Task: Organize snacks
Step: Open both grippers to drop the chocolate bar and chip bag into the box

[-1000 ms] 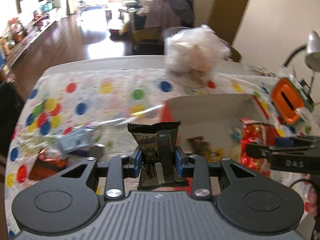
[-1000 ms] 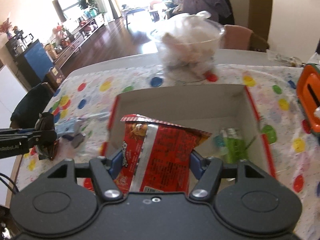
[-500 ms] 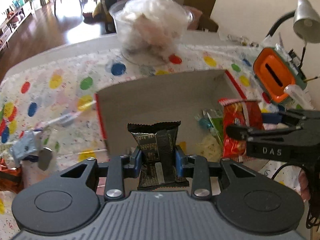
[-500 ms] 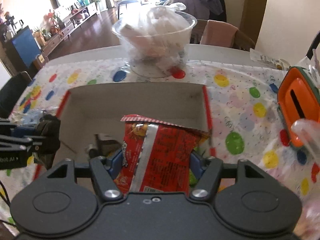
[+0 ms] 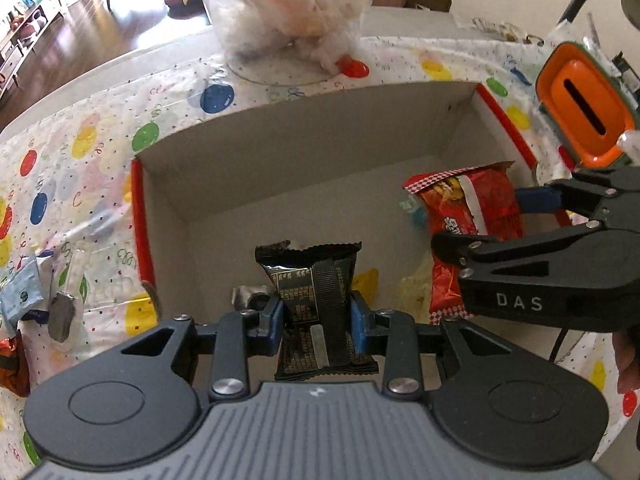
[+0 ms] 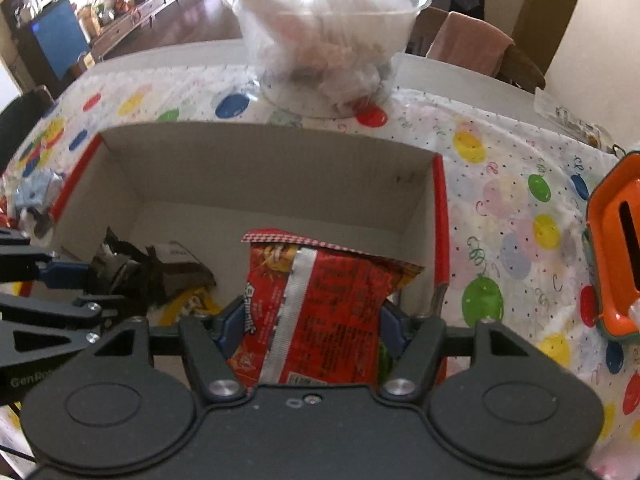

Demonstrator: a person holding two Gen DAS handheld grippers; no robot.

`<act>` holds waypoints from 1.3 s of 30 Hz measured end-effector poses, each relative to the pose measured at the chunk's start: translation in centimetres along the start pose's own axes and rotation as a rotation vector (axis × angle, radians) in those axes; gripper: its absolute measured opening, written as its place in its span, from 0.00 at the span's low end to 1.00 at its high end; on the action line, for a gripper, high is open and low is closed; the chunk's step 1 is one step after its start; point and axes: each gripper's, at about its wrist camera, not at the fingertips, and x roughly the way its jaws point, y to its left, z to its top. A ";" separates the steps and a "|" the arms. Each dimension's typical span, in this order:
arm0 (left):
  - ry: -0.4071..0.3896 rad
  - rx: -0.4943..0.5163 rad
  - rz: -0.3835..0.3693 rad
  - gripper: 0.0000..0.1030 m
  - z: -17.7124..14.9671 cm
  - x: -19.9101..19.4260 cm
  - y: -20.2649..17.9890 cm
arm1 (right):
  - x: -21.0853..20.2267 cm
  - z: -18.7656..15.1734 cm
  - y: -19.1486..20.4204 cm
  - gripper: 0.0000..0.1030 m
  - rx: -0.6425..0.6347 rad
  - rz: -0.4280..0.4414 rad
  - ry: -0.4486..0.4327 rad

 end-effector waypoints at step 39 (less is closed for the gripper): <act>-0.178 -0.027 -0.047 0.56 -2.5 -6.2 2.0 | -7.2 -1.6 1.0 0.82 0.079 0.087 -0.164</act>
